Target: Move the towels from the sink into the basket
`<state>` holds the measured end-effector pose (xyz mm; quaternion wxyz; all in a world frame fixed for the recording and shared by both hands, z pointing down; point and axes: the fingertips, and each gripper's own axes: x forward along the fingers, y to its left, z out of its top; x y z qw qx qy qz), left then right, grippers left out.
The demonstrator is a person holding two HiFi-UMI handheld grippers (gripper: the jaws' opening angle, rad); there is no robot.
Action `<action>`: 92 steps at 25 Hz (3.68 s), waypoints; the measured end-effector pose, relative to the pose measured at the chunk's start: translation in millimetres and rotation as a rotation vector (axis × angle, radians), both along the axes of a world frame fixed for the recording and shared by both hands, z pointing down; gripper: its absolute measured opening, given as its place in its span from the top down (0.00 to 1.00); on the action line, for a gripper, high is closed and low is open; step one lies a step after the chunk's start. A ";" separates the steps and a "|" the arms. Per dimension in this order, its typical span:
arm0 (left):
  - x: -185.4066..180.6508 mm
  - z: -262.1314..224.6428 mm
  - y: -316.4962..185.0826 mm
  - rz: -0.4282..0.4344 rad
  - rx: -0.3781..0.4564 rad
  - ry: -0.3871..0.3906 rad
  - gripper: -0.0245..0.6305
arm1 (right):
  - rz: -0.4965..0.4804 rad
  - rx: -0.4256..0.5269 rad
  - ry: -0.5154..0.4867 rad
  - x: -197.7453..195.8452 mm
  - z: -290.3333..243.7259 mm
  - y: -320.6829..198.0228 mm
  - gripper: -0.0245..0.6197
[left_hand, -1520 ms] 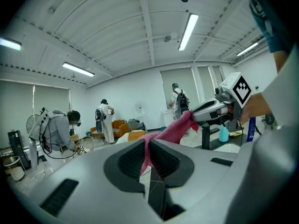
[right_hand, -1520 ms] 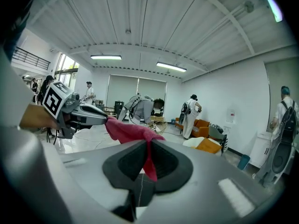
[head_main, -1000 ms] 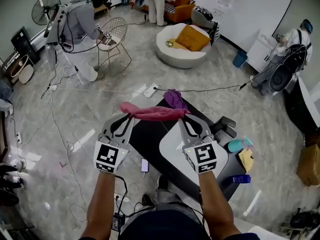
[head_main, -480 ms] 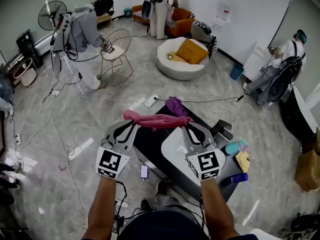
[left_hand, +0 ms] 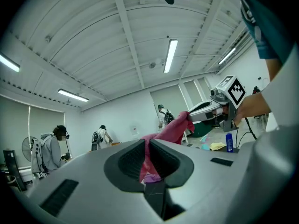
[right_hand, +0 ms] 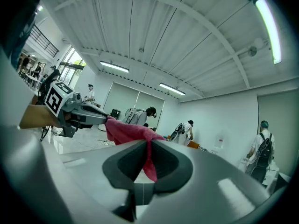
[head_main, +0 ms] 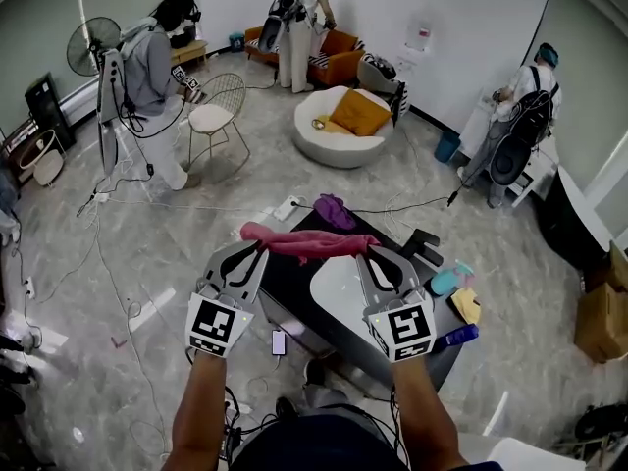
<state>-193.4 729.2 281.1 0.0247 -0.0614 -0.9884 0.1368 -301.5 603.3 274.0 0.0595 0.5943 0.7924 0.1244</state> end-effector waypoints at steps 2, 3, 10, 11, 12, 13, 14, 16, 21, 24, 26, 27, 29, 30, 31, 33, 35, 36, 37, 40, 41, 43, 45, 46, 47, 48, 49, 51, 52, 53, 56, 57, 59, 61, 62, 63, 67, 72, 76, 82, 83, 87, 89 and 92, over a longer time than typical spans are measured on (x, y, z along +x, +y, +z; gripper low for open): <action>3.8 -5.6 -10.9 0.015 -0.005 -0.007 0.91 | 0.012 -0.007 -0.008 6.2 -5.8 -13.1 0.90; 5.3 -7.7 -16.6 0.023 -0.007 -0.010 0.91 | 0.019 -0.010 -0.012 8.7 -7.7 -19.9 0.90; -3.4 -20.2 -55.1 0.090 -0.031 -0.020 0.91 | 0.079 -0.027 -0.024 7.7 -19.0 -65.7 0.90; -7.6 -21.1 -61.8 0.100 -0.035 -0.019 0.91 | 0.087 -0.030 -0.023 5.3 -19.6 -73.5 0.90; -12.0 -22.3 -68.9 0.110 -0.037 -0.019 0.91 | 0.095 -0.032 -0.022 2.5 -20.4 -81.5 0.90; -16.4 -24.1 -75.9 0.121 -0.038 -0.019 0.91 | 0.104 -0.035 -0.022 -0.5 -21.8 -89.3 0.90; -20.5 -26.2 -82.8 0.131 -0.041 -0.018 0.91 | 0.113 -0.039 -0.021 -3.4 -23.7 -96.9 0.90; -27.2 -29.0 -97.9 0.151 -0.045 -0.014 0.91 | 0.130 -0.047 -0.021 -8.0 -27.3 -113.0 0.90; -42.5 -31.8 -152.9 0.183 -0.061 -0.011 0.91 | 0.154 -0.053 -0.015 -19.7 -28.0 -170.6 0.90; -56.5 -33.6 -194.3 0.200 -0.058 -0.019 0.91 | 0.168 -0.049 -0.016 -27.5 -31.9 -214.6 0.90; -70.6 -32.6 -227.9 0.226 -0.048 -0.022 0.91 | 0.190 -0.045 -0.017 -34.9 -33.0 -250.3 0.90; -77.0 -31.7 -245.3 0.241 -0.043 -0.022 0.91 | 0.204 -0.043 -0.015 -39.2 -32.2 -268.0 0.90; -86.7 -30.2 -278.1 0.269 -0.038 -0.023 0.91 | 0.231 -0.033 -0.013 -47.0 -27.9 -301.7 0.90; -91.0 -29.0 -292.6 0.278 -0.040 -0.023 0.91 | 0.244 -0.027 -0.013 -50.3 -25.2 -318.1 0.90; -95.2 -27.9 -306.4 0.286 -0.042 -0.023 0.91 | 0.255 -0.024 -0.015 -53.3 -23.4 -333.8 0.90; -102.5 -27.4 -334.3 0.305 -0.045 -0.025 0.91 | 0.273 -0.022 -0.019 -58.0 -21.7 -363.1 0.90; -107.6 -28.9 -362.3 0.324 -0.044 -0.027 0.91 | 0.287 -0.026 -0.022 -61.8 -21.8 -390.1 0.90; -109.8 -29.1 -375.0 0.331 -0.047 -0.027 0.91 | 0.294 -0.029 -0.023 -63.3 -22.2 -402.9 0.90; -112.1 -28.9 -386.3 0.334 -0.053 -0.027 0.91 | 0.299 -0.032 -0.023 -64.6 -22.7 -415.1 0.90; -118.8 -32.1 -417.0 0.342 -0.072 -0.031 0.91 | 0.308 -0.043 -0.022 -68.7 -25.2 -447.5 0.90; -120.8 -33.8 -427.0 0.345 -0.076 -0.033 0.91 | 0.309 -0.047 -0.025 -69.8 -26.5 -457.1 0.90; -125.0 -35.8 -446.8 0.354 -0.079 -0.035 0.91 | 0.313 -0.054 -0.033 -72.4 -28.6 -475.6 0.90; -129.7 -35.6 -464.8 0.361 -0.086 -0.034 0.91 | 0.325 -0.059 -0.032 -76.7 -26.3 -494.9 0.90; -132.3 -35.5 -473.5 0.365 -0.092 -0.033 0.91 | 0.330 -0.063 -0.029 -78.2 -26.2 -504.3 0.90; -134.9 -36.2 -483.0 0.369 -0.098 -0.033 0.91 | 0.335 -0.067 -0.024 -79.5 -26.2 -514.1 0.90; -137.4 -37.5 -493.3 0.375 -0.103 -0.032 0.91 | 0.341 -0.070 -0.020 -80.7 -26.1 -524.6 0.90; -139.9 -39.1 -503.8 0.382 -0.108 -0.032 0.91 | 0.347 -0.073 -0.017 -81.7 -26.2 -535.3 0.90; -144.5 -41.1 -523.8 0.397 -0.116 -0.031 0.91 | 0.361 -0.076 -0.011 -84.0 -24.2 -555.9 0.90; -146.6 -42.0 -533.1 0.407 -0.119 -0.031 0.91 | 0.371 -0.075 -0.006 -85.6 -21.8 -565.6 0.90; -148.8 -43.1 -542.1 0.419 -0.121 -0.030 0.91 | 0.383 -0.074 -0.002 -87.4 -20.3 -574.8 0.90; -159.5 -43.4 -565.8 0.461 -0.136 -0.022 0.91 | 0.427 -0.082 0.010 -93.9 -19.7 -599.3 0.90; -164.3 -42.5 -573.1 0.478 -0.139 -0.020 0.91 | 0.442 -0.085 0.015 -96.3 -17.6 -606.7 0.90; -175.5 -39.0 -586.0 0.510 -0.142 -0.017 0.91 | 0.471 -0.085 0.024 -100.4 -10.9 -620.6 0.90; -187.2 -34.9 -599.4 0.546 -0.143 -0.016 0.91 | 0.503 -0.080 0.033 -103.7 -3.7 -634.5 0.90; -192.4 -34.1 -608.1 0.570 -0.140 -0.018 0.91 | 0.522 -0.076 0.037 -105.0 -1.1 -642.0 0.90; -197.2 -33.6 -617.3 0.595 -0.138 -0.020 0.91 | 0.543 -0.075 0.041 -106.3 0.3 -649.8 0.90; -213.3 -23.4 -647.4 0.687 -0.139 -0.017 0.91 | 0.643 -0.061 0.051 -109.7 8.0 -681.3 0.90; -224.4 -22.7 -691.4 0.844 -0.105 -0.036 0.91 | 0.785 -0.053 0.058 -101.0 11.4 -718.6 0.90; -221.3 -24.3 -721.2 0.958 -0.085 -0.048 0.91 | 0.897 -0.045 0.057 -80.4 11.0 -746.3 0.90; -204.6 -21.2 -769.7 1.124 -0.079 -0.054 0.91 | 1.066 -0.040 0.050 -38.6 12.3 -788.4 0.90; -200.9 -20.6 -776.3 1.147 -0.087 -0.055 0.91 | 1.089 -0.040 0.051 -32.0 12.4 -793.8 0.90; -189.6 -16.3 -796.8 1.214 -0.113 -0.055 0.91 | 1.173 -0.040 0.043 -9.8 10.2 -810.7 0.90; -183.6 -13.6 -805.1 1.247 -0.119 -0.052 0.91 | 1.211 -0.042 0.039 0.2 10.0 -818.0 0.90; -172.1 -11.5 -818.6 1.302 -0.114 -0.053 0.91 | 1.262 -0.043 0.035 15.8 11.6 -829.1 0.90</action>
